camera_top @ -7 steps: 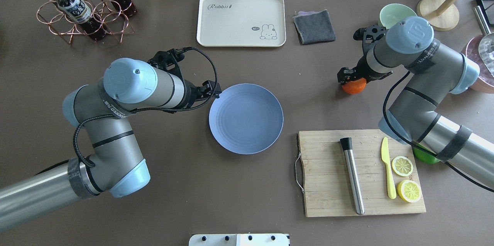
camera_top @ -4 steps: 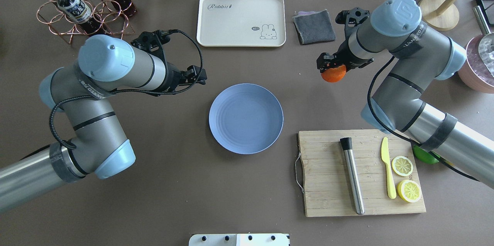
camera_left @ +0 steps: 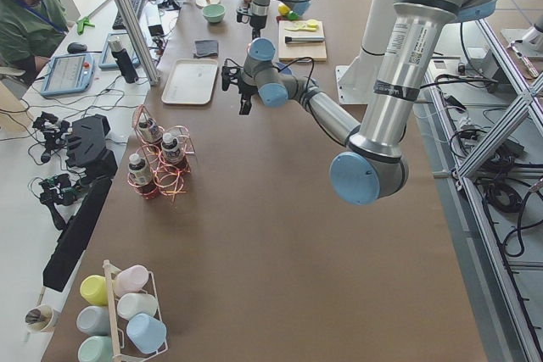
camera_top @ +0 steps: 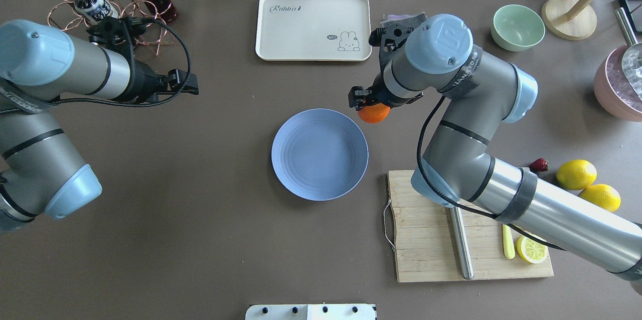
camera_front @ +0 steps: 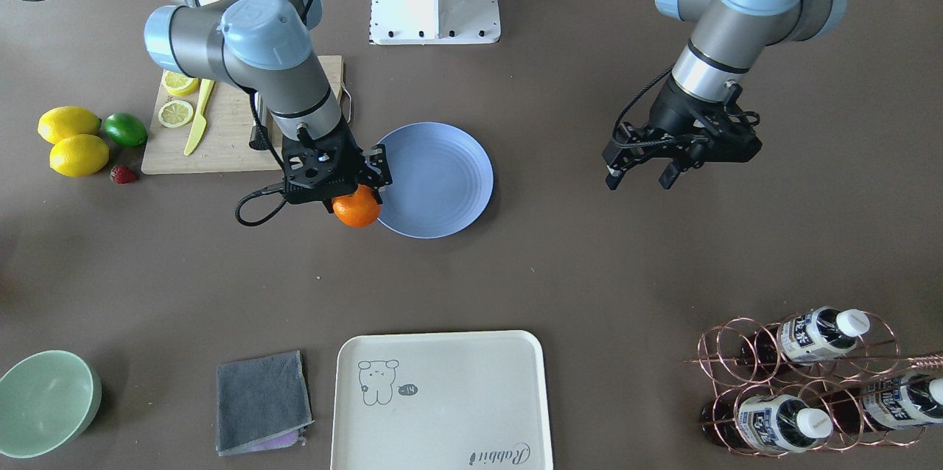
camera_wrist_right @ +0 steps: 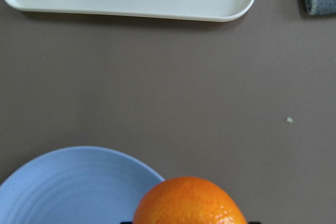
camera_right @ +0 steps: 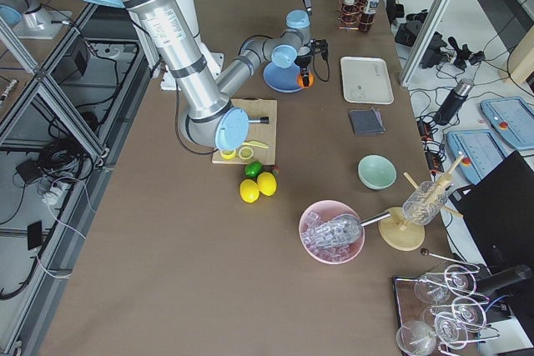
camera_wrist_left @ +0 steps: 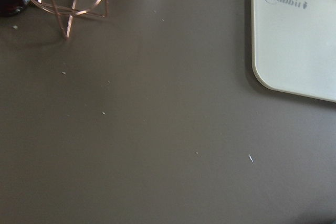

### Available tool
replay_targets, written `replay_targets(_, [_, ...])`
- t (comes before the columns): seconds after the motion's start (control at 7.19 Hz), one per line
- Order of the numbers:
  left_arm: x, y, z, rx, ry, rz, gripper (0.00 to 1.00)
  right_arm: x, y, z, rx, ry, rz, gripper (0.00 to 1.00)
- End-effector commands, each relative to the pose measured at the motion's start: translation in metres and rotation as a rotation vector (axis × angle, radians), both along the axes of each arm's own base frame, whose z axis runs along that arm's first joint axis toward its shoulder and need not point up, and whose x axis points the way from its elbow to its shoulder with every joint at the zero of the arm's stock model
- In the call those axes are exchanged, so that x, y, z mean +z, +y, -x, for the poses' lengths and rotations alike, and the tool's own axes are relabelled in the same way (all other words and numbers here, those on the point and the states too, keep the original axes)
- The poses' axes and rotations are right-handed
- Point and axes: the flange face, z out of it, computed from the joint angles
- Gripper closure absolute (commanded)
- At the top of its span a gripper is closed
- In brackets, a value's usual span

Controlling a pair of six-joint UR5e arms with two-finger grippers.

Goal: Pick orange to plate
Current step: 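Carry the orange over the blue plate with the right gripper while the left arm withdraws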

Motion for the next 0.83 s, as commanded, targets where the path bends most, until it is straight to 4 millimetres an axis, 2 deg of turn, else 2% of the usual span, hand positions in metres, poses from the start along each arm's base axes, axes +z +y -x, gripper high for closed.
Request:
replay_targets(0.0, [0.019, 0.004, 0.058, -0.064, -0.002, 0.012, 0.02, -0.03, 0.061, 0.064, -0.02, 0.008, -0.04, 1.0])
replay_targets(0.28, [0.026, 0.005, 0.07, -0.08, -0.002, 0.019, 0.02, -0.029, 0.068, 0.095, -0.031, 0.039, -0.043, 1.0])
replay_targets(0.42, [0.029, 0.005, 0.069, -0.065, 0.0, 0.032, 0.02, -0.025, 0.073, 0.101, -0.033, 0.049, -0.048, 1.0])
replay_targets(0.7, [0.028, 0.011, 0.062, 0.007, 0.035, 0.064, 0.02, -0.02, 0.073, 0.1, -0.028, 0.059, -0.05, 1.0])
